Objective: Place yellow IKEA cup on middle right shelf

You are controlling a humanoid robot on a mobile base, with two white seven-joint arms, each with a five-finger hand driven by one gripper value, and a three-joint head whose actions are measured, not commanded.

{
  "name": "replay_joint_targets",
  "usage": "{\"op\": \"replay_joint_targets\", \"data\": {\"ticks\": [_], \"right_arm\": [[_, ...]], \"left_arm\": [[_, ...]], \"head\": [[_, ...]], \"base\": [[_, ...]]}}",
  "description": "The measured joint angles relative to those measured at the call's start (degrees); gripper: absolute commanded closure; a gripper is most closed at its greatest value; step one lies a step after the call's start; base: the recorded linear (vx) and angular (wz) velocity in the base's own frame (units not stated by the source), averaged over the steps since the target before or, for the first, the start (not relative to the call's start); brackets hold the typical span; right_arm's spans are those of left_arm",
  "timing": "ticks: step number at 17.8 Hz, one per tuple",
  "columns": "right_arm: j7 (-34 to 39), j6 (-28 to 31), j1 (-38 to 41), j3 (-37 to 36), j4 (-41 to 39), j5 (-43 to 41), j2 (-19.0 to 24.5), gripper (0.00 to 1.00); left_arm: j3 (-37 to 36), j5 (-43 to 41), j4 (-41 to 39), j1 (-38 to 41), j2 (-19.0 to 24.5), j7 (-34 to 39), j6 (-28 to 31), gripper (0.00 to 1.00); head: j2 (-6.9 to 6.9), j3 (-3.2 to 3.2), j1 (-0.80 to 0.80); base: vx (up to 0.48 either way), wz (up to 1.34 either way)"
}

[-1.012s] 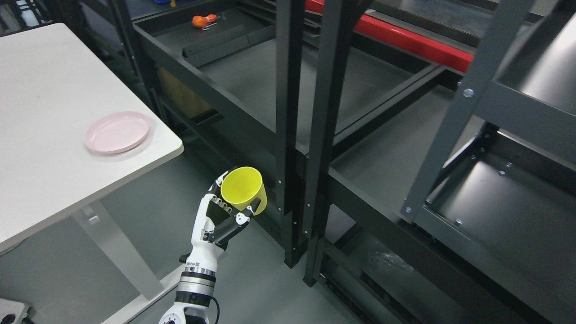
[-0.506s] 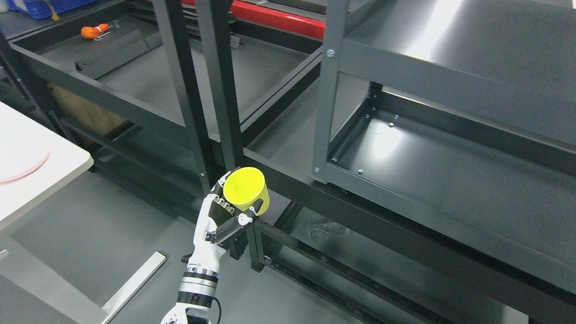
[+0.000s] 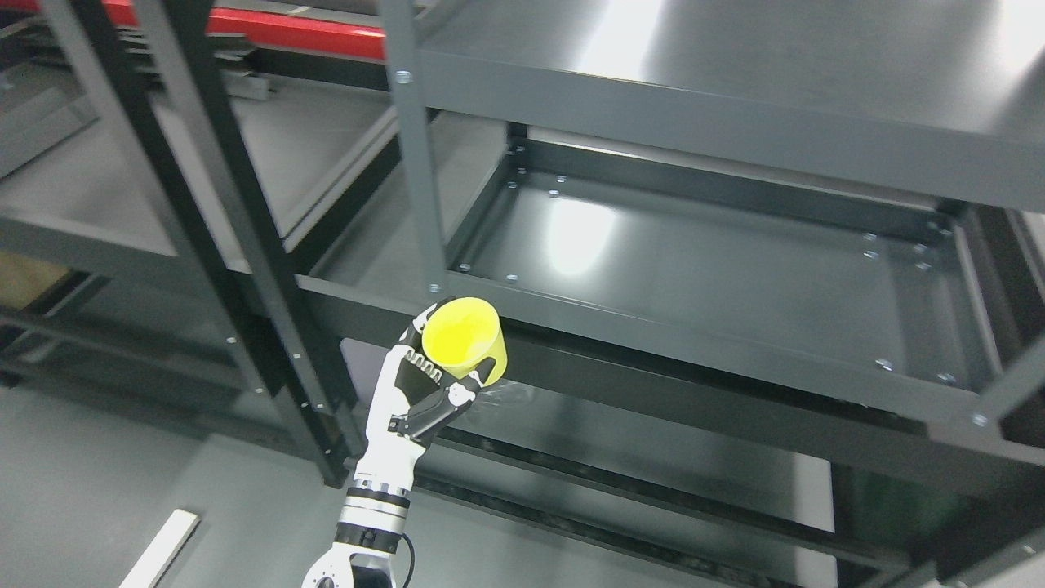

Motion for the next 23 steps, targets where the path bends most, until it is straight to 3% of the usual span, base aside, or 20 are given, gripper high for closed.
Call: {"op": "replay_joint_targets", "data": {"ticks": [9,15,23], "right_arm": [[0.00,0.00,0.00,0.00,0.00,0.00,0.00,0.01],[0.00,-0.05,-0.01,0.00,0.00,0.00,0.00,0.01],[0.00,-0.29,-0.01,0.00,0.00,0.00,0.00,0.01]], "left_arm": [[-2.46,-1.44,-0.87,-6.87,0.00,-0.11,-0.15,1.00],[-4.93,-3.05,-3.97,-6.57,0.00,-0.97,0.25,1.00],[-7.30,-4.50,-6.75,-5.65,0.00,-1.96,-8.96,1.00]], "head": [[-0.01,0.00,0.00],[-0.01,0.00,0.00],[-0.01,0.00,0.00]], "base": [[-0.022,-0.36],[0.033,-0.04],[0.001,-0.01]]}}
